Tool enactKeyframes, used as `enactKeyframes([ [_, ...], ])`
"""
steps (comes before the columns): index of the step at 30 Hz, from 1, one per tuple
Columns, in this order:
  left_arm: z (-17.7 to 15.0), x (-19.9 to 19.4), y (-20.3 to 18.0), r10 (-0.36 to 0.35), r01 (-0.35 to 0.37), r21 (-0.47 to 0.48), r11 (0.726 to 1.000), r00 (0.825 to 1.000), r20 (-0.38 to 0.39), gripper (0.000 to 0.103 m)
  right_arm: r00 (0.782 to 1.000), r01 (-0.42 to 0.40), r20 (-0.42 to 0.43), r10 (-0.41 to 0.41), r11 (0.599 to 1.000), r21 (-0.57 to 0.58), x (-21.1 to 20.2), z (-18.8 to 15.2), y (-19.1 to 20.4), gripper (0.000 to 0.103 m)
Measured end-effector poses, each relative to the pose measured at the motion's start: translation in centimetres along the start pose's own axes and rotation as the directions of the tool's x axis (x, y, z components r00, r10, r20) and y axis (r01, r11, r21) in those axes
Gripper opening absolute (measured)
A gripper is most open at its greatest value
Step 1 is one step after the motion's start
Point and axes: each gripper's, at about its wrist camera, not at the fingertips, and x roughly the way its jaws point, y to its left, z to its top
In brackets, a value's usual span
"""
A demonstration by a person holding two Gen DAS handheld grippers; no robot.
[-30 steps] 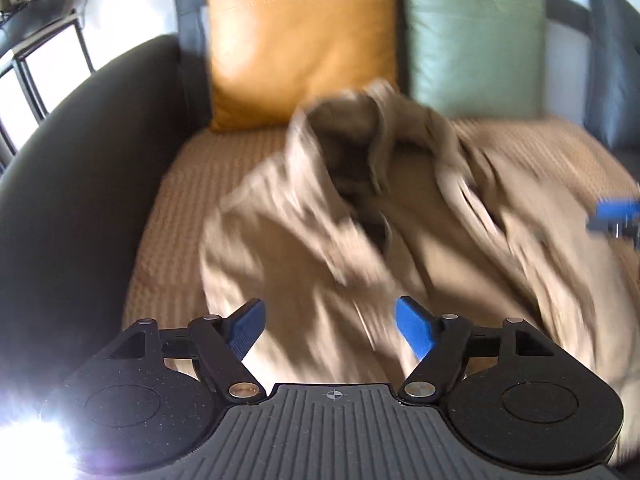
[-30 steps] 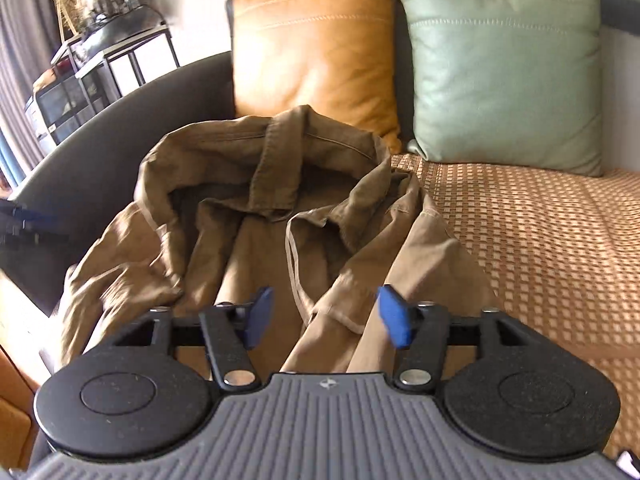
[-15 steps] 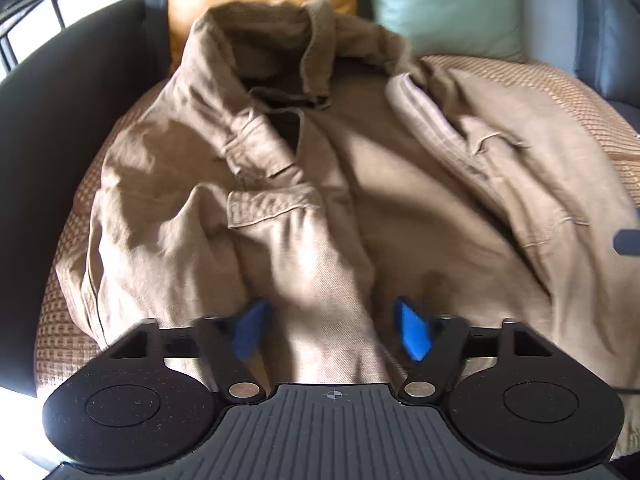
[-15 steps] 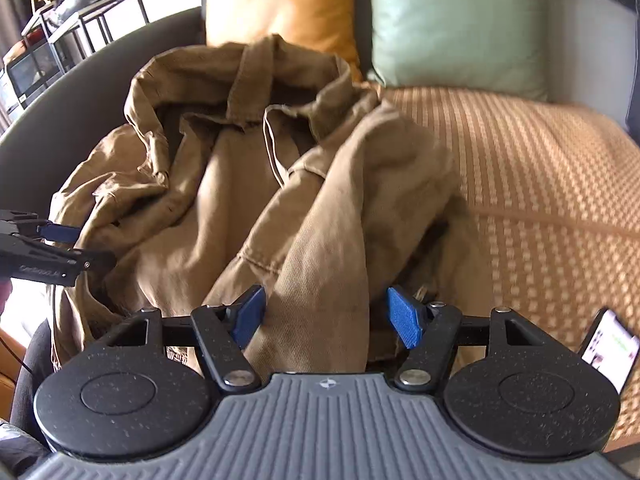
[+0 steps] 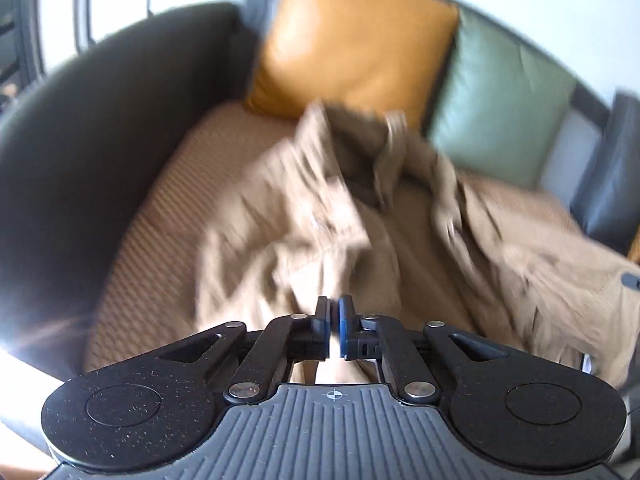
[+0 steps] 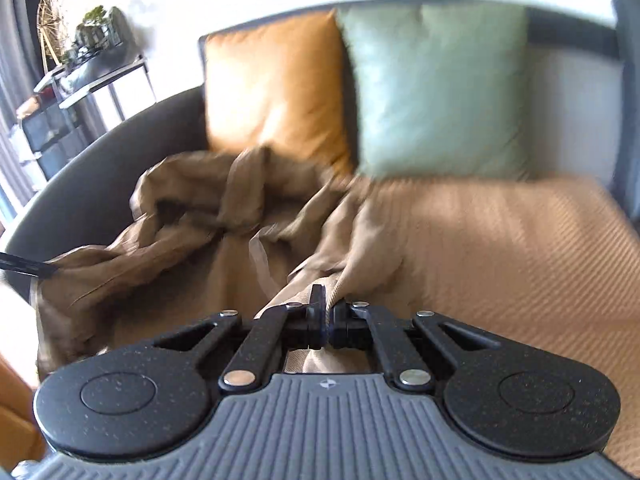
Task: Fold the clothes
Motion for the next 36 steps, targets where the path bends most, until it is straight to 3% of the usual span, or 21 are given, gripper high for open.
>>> enactKeyframes([
  [2, 2.2, -1.6, 1.0, 0.119, -0.119, -0.001, 0.993, 0.988, 0.095, 0.000, 0.997, 0.071, 0.028, -0.071, 0.997, -0.024, -0.3, 2.1, -1.4, 0.002],
  [6, 5.9, -1.2, 3.5, 0.237, -0.233, -0.052, 0.971, 0.967, 0.095, 0.000, 0.970, 0.239, 0.063, -0.235, 0.969, -0.066, 0.9, 6.5, -4.3, 0.001],
  [9, 5.5, 0.9, 2.8, 0.219, -0.219, -0.011, 0.976, 0.975, 0.036, 0.003, 0.931, 0.363, 0.056, -0.360, 0.931, -0.050, 3.5, 9.0, -7.5, 0.001],
  [11, 4.2, 2.9, 1.5, 0.184, -0.184, 0.018, 0.983, 0.983, -0.020, 0.024, 0.899, 0.437, 0.012, -0.437, 0.899, 0.002, 6.3, 9.7, -10.5, 0.001],
  [13, 2.1, 5.3, 0.0, 0.148, -0.144, 0.048, 0.988, 0.985, -0.088, 0.031, 0.867, 0.496, -0.097, -0.488, 0.864, 0.083, 9.7, 9.1, -13.8, 0.002],
  [16, -1.0, 8.6, -3.1, 0.101, -0.079, 0.130, 0.988, 0.979, -0.178, 0.053, 0.820, 0.558, -0.289, -0.494, 0.803, 0.212, 13.4, 6.7, -16.4, 0.005],
  [17, -2.0, 9.3, -4.5, 0.098, -0.065, 0.171, 0.983, 0.976, -0.193, 0.055, 0.824, 0.554, -0.289, -0.487, 0.801, 0.230, 13.6, 5.8, -16.1, 0.006],
  [20, -4.2, 11.0, -8.3, 0.133, -0.068, 0.298, 0.952, 0.970, -0.203, 0.066, 0.856, 0.513, -0.179, -0.485, 0.840, 0.175, 11.8, 4.0, -13.4, 0.008],
  [23, -5.6, 12.2, -10.9, 0.163, -0.086, 0.358, 0.930, 0.968, -0.193, 0.074, 0.902, 0.432, -0.066, -0.427, 0.893, 0.127, 9.0, 3.7, -10.3, 0.017],
  [24, -5.9, 12.7, -11.6, 0.163, -0.084, 0.359, 0.930, 0.967, -0.196, 0.078, 0.921, 0.390, -0.038, -0.388, 0.912, 0.125, 7.9, 3.4, -9.3, 0.028],
  [26, -6.1, 13.5, -12.2, 0.163, -0.085, 0.333, 0.939, 0.964, -0.212, 0.080, 0.949, 0.310, 0.030, -0.315, 0.945, 0.104, 5.9, 2.7, -7.1, 0.074],
  [27, -6.3, 13.9, -12.4, 0.161, -0.083, 0.323, 0.943, 0.962, -0.220, 0.080, 0.958, 0.272, 0.067, -0.278, 0.958, 0.087, 5.0, 2.4, -6.1, 0.077],
  [28, -6.5, 14.4, -12.6, 0.164, -0.085, 0.322, 0.943, 0.960, -0.227, 0.080, 0.962, 0.247, 0.100, -0.252, 0.967, 0.059, 4.2, 2.2, -5.1, 0.077],
  [32, -7.0, 16.0, -13.0, 0.202, -0.115, 0.335, 0.935, 0.950, -0.237, 0.080, 0.930, 0.355, 0.158, -0.330, 0.921, -0.162, 4.4, 2.6, -2.8, 0.077],
  [36, -7.4, 16.8, -11.8, 0.205, -0.124, 0.291, 0.949, 0.941, -0.269, 0.079, 0.940, 0.337, 0.077, -0.331, 0.937, -0.091, 5.5, 3.0, -4.1, 0.078],
])
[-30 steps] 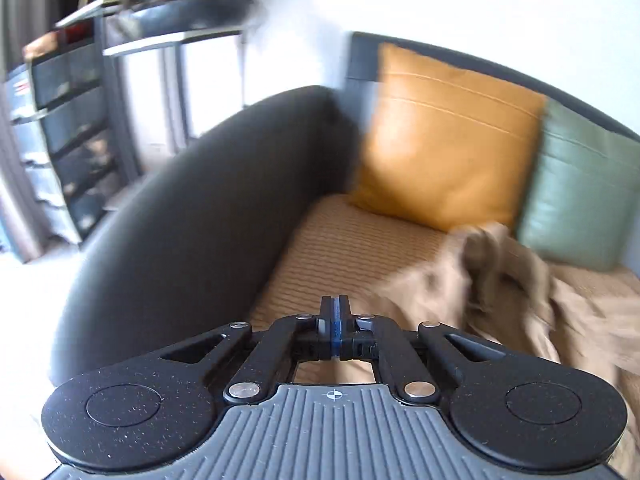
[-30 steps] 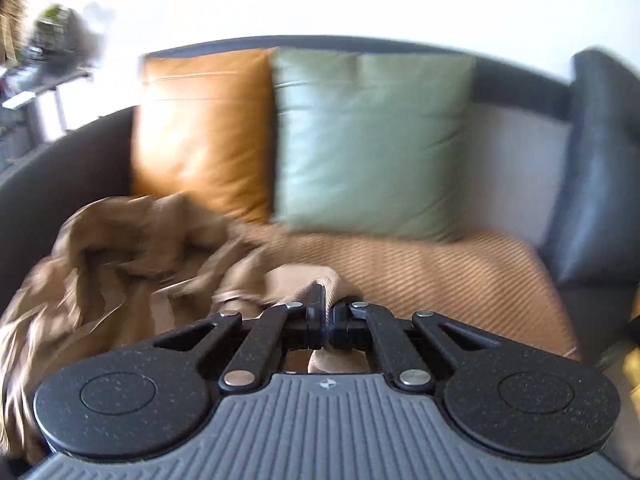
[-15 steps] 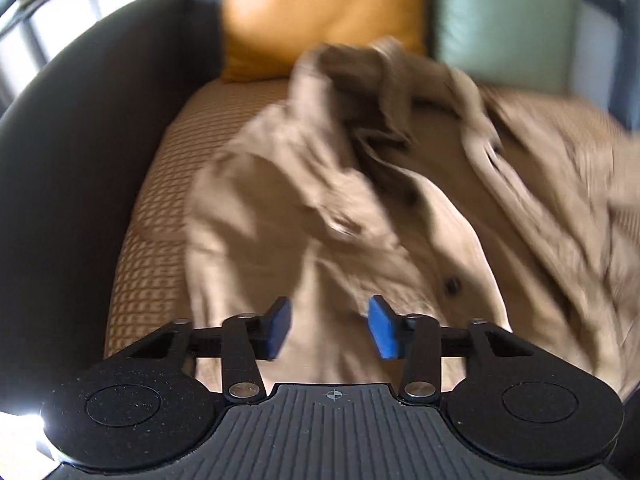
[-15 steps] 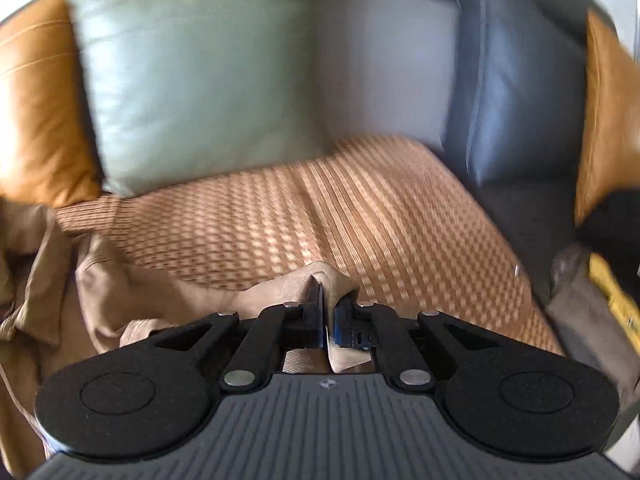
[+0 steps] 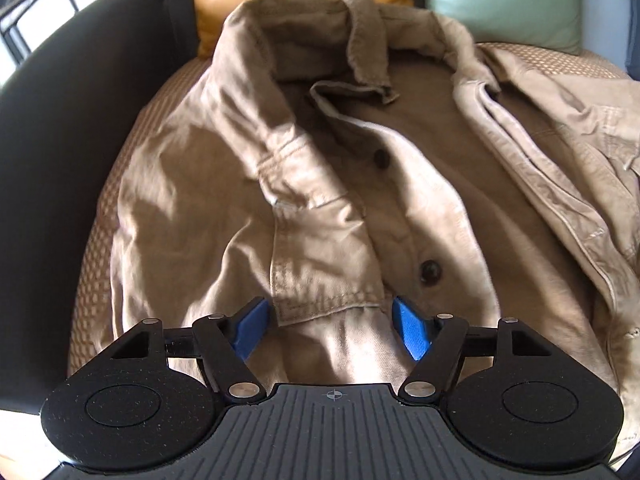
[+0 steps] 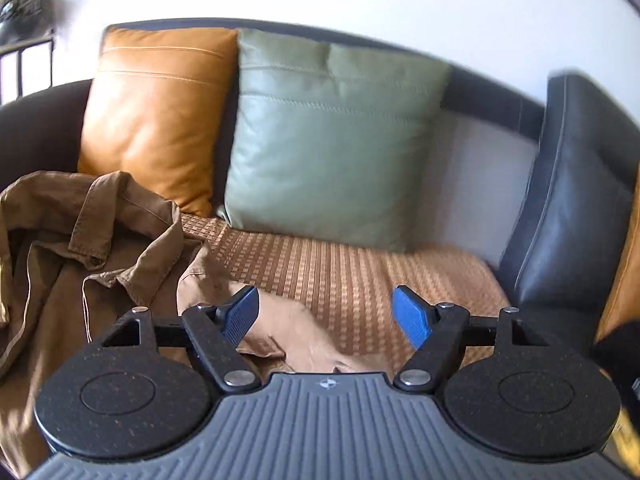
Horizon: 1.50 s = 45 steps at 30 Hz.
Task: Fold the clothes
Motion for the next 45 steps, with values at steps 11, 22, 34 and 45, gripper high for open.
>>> enactKeyframes([
  [11, 0.4, -2.6, 3.4, -0.079, 0.080, -0.060, 0.995, 0.997, 0.010, 0.006, 0.982, -0.136, -0.143, 0.125, 0.988, -0.070, 0.1, -5.3, 2.4, 0.085],
  [22, 7.3, -11.5, 21.8, 0.337, -0.259, -0.351, 0.900, 0.924, 0.183, 0.000, 0.982, -0.134, -0.139, 0.127, 0.990, -0.045, 0.8, -5.1, 2.4, 0.085],
  [34, 7.9, -5.1, 23.4, 0.436, -0.395, -0.360, 0.845, 0.899, 0.036, 0.064, 0.990, -0.117, -0.082, 0.112, 0.992, -0.056, 0.0, -3.8, 2.6, 0.086],
  [45, 9.4, -11.5, 13.5, 0.190, -0.159, -0.133, 0.978, 0.942, 0.276, 0.077, 0.991, -0.122, -0.077, 0.110, 0.979, -0.166, -0.3, -3.3, 3.1, 0.086],
])
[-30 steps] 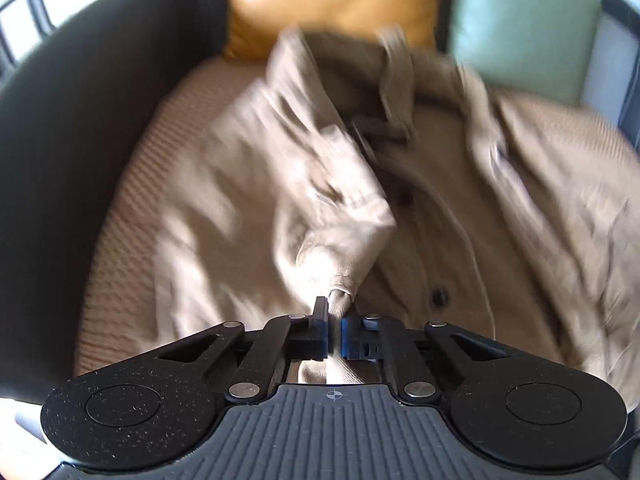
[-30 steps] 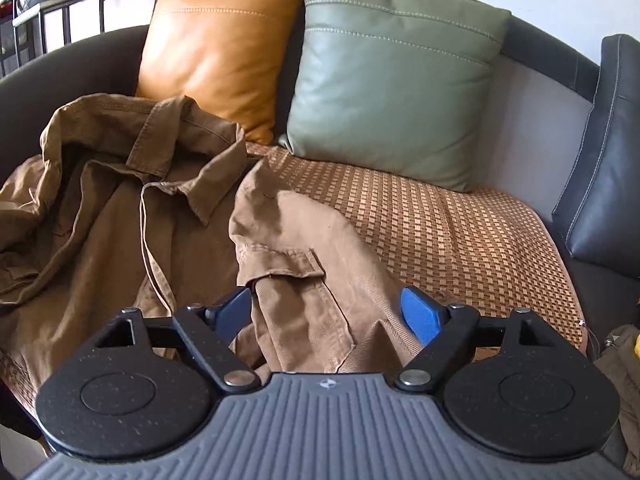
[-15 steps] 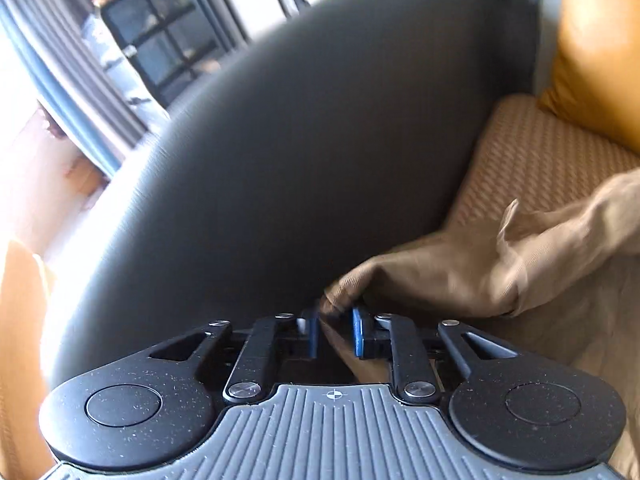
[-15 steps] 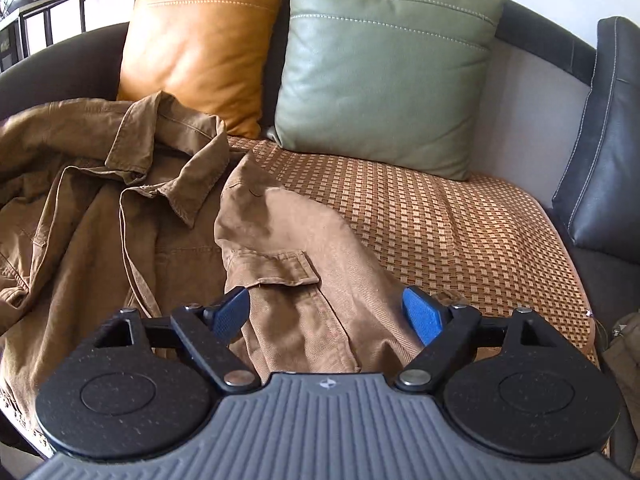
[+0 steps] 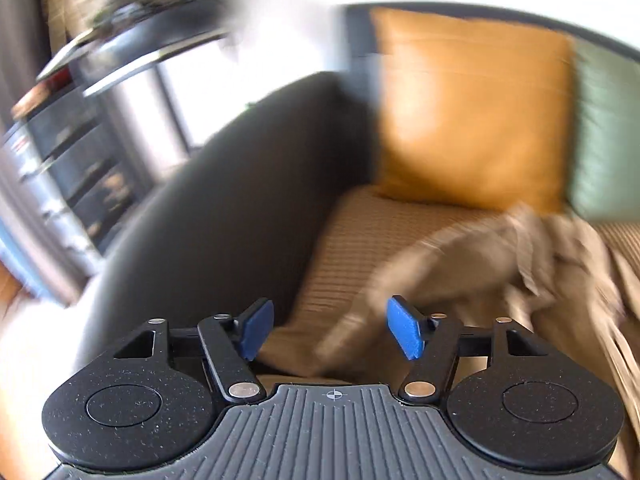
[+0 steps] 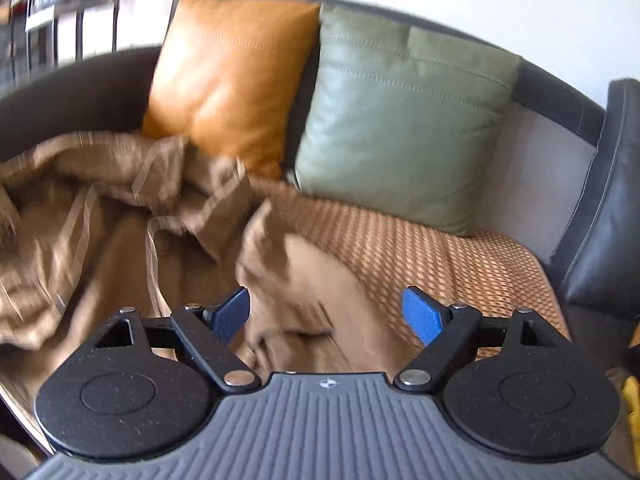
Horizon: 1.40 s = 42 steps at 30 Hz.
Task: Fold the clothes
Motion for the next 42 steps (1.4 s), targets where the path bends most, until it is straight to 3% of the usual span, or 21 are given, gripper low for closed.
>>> enactKeyframes([
  [3, -0.6, 1.2, -4.5, -0.091, 0.093, 0.072, 0.993, 0.995, -0.041, 0.077, 0.998, 0.023, -0.056, -0.022, 1.000, 0.007, 2.4, -1.6, -2.4, 0.087],
  [5, -0.9, 2.5, -7.6, -0.121, 0.129, 0.111, 0.985, 0.990, -0.071, 0.077, 0.995, -0.024, -0.092, 0.029, 0.998, 0.056, 4.1, -2.3, -4.1, 0.087],
  [10, -1.1, 6.7, -13.5, -0.129, 0.151, 0.204, 0.967, 0.985, -0.114, 0.076, 0.982, -0.123, -0.133, 0.137, 0.987, 0.104, 7.8, -2.1, -6.0, 0.086],
  [11, -1.1, 7.4, -14.1, -0.135, 0.159, 0.208, 0.965, 0.983, -0.125, 0.076, 0.969, -0.149, -0.179, 0.168, 0.982, 0.118, 8.8, -2.1, -6.0, 0.070],
  [13, -1.1, 8.4, -14.9, -0.150, 0.175, 0.209, 0.962, 0.980, -0.132, 0.076, 0.917, -0.202, -0.314, 0.246, 0.965, 0.167, 10.9, -1.8, -6.2, 0.002],
  [14, -1.0, 8.9, -15.0, -0.153, 0.178, 0.207, 0.962, 0.979, -0.132, 0.076, 0.926, -0.193, -0.305, 0.224, 0.973, 0.130, 10.8, -1.2, -6.1, 0.001],
  [16, -0.5, 10.2, -15.1, -0.157, 0.181, 0.200, 0.963, 0.979, -0.130, 0.076, 0.944, -0.165, -0.277, 0.177, 0.984, 0.066, 10.6, 0.1, -6.2, 0.001],
  [18, -0.1, 11.0, -14.9, -0.150, 0.172, 0.181, 0.968, 0.980, -0.126, 0.076, 0.976, -0.081, -0.192, 0.098, 0.992, 0.091, 10.6, 2.2, -8.4, 0.001],
  [20, 0.4, 11.8, -14.6, -0.140, 0.159, 0.157, 0.975, 0.982, -0.126, 0.076, 0.990, 0.025, -0.141, -0.006, 0.991, 0.134, 11.8, 4.0, -10.9, 0.003],
  [21, 0.6, 12.2, -14.5, -0.135, 0.153, 0.143, 0.978, 0.983, -0.128, 0.076, 0.988, 0.083, -0.144, -0.061, 0.986, 0.148, 13.2, 4.4, -11.7, 0.007],
  [22, 0.7, 12.8, -14.4, -0.129, 0.147, 0.133, 0.980, 0.982, -0.135, 0.076, 0.981, 0.143, -0.153, -0.118, 0.976, 0.162, 14.8, 4.5, -12.6, 0.020],
  [23, 0.8, 13.3, -14.3, -0.124, 0.142, 0.123, 0.982, 0.982, -0.144, 0.076, 0.965, 0.219, -0.186, -0.186, 0.960, 0.174, 16.7, 4.1, -13.1, 0.047],
  [24, 0.9, 13.6, -14.2, -0.124, 0.141, 0.116, 0.983, 0.981, -0.148, 0.076, 0.937, 0.295, -0.248, -0.247, 0.938, 0.179, 18.6, 3.5, -13.4, 0.059],
  [25, 1.0, 13.8, -14.0, -0.125, 0.142, 0.110, 0.984, 0.981, -0.151, 0.076, 0.902, 0.352, -0.328, -0.281, 0.919, 0.181, 20.1, 2.9, -13.4, 0.064],
  [26, 1.1, 13.9, -13.8, -0.129, 0.146, 0.109, 0.983, 0.980, -0.151, 0.076, 0.888, 0.372, -0.356, -0.290, 0.909, 0.190, 20.7, 2.4, -13.2, 0.061],
  [27, 1.3, 14.1, -13.8, -0.129, 0.146, 0.113, 0.983, 0.980, -0.151, 0.076, 0.902, 0.371, -0.314, -0.297, 0.905, 0.209, 20.0, 2.3, -12.7, 0.059],
  [30, 2.7, 14.7, -14.6, -0.112, 0.130, 0.124, 0.984, 0.984, -0.140, 0.076, 0.943, 0.328, -0.145, -0.300, 0.913, 0.243, 16.4, 3.8, -10.7, 0.061],
  [32, 4.1, 15.1, -15.4, -0.122, 0.136, 0.105, 0.985, 0.983, -0.135, 0.076, 0.959, 0.277, -0.024, -0.281, 0.926, 0.255, 13.7, 5.3, -9.1, 0.069],
  [35, 6.5, 16.6, -17.3, -0.147, 0.160, 0.074, 0.984, 0.978, -0.151, 0.076, 0.996, 0.042, 0.071, -0.061, 0.970, 0.239, 11.8, 8.3, -5.3, 0.072],
  [38, 8.7, 18.6, -19.7, -0.123, 0.138, 0.084, 0.987, 0.979, -0.161, 0.076, 0.985, -0.162, 0.092, 0.146, 0.967, 0.197, 13.2, 10.2, -0.5, 0.072],
  [42, 11.0, 22.1, -22.2, -0.072, 0.092, 0.114, 0.989, 0.982, -0.173, 0.076, 0.964, -0.268, 0.050, 0.263, 0.945, 0.186, 18.4, 11.8, 5.0, 0.072],
])
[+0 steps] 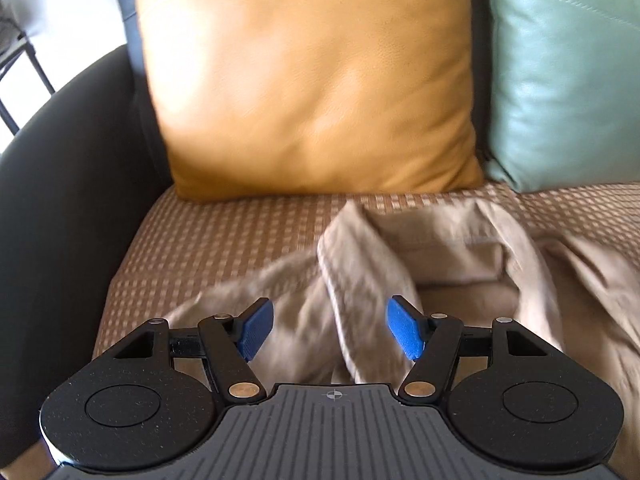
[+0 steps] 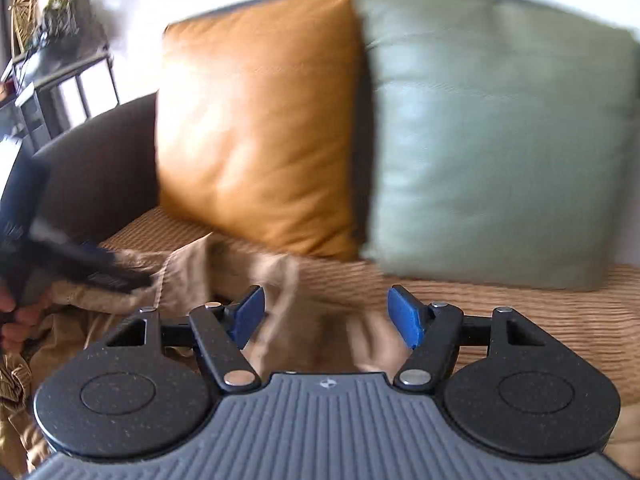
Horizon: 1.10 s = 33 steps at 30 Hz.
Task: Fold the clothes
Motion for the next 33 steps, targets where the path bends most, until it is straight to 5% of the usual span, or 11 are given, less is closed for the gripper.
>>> enactKeyframes([
  [7, 1.5, 5.9, -1.9, 0.101, -0.099, 0.110, 0.989, 0.995, -0.019, 0.077, 0.994, -0.015, -0.105, 0.021, 0.998, 0.055, 9.9, -1.2, 2.1, 0.072],
  [11, 1.2, 7.0, -1.7, 0.104, -0.101, 0.125, 0.987, 0.994, -0.018, 0.080, 0.980, 0.082, -0.185, -0.074, 0.996, 0.036, 11.6, -2.0, 2.2, 0.072],
  [15, 1.5, 7.0, -0.9, 0.080, -0.077, 0.096, 0.992, 0.997, -0.022, 0.084, 0.977, 0.067, -0.207, -0.051, 0.995, 0.071, 11.4, -2.4, 1.2, 0.070],
  [19, 2.0, 7.5, -0.7, 0.059, -0.054, 0.081, 0.995, 0.997, -0.058, 0.085, 0.974, 0.030, -0.225, -0.013, 0.997, 0.072, 11.6, -2.0, 1.0, 0.023],
  [24, 2.0, 8.5, -1.3, 0.042, -0.035, 0.091, 0.995, 0.996, -0.078, 0.086, 0.979, 0.021, -0.202, -0.016, 1.000, 0.023, 11.3, -1.5, 1.5, 0.010],
  [25, 2.0, 8.7, -1.3, 0.035, -0.028, 0.090, 0.996, 0.996, -0.082, 0.079, 0.980, 0.017, -0.199, -0.012, 1.000, 0.022, 11.3, -1.6, 1.4, 0.009],
  [26, 1.9, 9.0, -1.2, 0.008, -0.001, 0.073, 0.997, 0.995, -0.099, 0.053, 0.981, 0.012, -0.195, -0.008, 1.000, 0.021, 11.4, -1.6, 1.2, 0.009],
  [27, 1.7, 9.4, -0.9, -0.014, 0.020, 0.041, 0.999, 0.992, -0.124, 0.041, 0.982, 0.009, -0.191, -0.004, 1.000, 0.022, 11.4, -1.7, 1.1, 0.008],
  [30, 1.4, 8.8, -0.1, -0.020, 0.019, -0.006, 1.000, 0.994, -0.112, 0.020, 0.986, 0.009, -0.170, -0.001, 0.999, 0.046, 11.1, -1.8, 0.3, 0.007],
  [33, 2.0, 6.2, 1.7, -0.068, 0.065, -0.069, 0.995, 0.997, -0.039, 0.017, 0.990, 0.022, -0.139, -0.014, 0.998, 0.057, 10.0, -1.1, -0.2, 0.006],
])
